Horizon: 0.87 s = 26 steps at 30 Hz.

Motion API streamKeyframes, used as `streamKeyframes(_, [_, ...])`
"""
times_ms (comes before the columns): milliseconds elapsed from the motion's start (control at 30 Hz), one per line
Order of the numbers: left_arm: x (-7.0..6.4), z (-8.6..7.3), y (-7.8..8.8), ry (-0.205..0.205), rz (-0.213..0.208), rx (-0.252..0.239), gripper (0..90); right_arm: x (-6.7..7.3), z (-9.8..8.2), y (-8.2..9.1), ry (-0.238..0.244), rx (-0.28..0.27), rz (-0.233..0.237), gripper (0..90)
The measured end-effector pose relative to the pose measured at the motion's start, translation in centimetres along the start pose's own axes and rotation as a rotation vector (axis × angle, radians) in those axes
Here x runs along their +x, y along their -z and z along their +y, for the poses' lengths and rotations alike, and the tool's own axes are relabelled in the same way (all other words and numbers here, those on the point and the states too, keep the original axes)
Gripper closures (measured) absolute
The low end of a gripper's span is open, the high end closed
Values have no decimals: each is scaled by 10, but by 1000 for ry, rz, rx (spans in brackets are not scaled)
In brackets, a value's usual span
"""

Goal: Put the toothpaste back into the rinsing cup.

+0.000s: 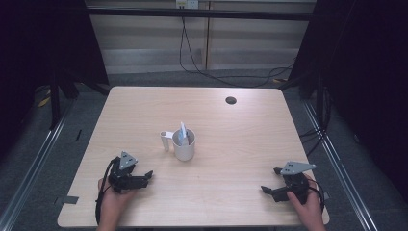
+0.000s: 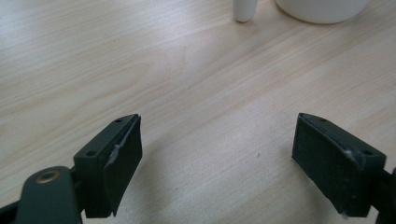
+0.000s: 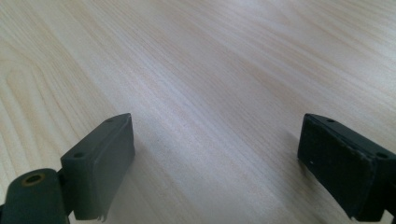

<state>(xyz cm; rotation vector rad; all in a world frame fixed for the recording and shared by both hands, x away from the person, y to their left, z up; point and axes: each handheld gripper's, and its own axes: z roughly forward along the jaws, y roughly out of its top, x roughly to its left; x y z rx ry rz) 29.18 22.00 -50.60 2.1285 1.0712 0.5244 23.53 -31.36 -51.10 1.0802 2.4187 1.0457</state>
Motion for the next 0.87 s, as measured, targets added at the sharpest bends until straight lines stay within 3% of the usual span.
streamKeyframes(500, [1,-1,-1,-2,-20,-1,172,0,0,0,1,0,0,105])
streamKeyframes(867, [3,-1,-2,22,-31,-2,171,0,0,0,2,0,0,105])
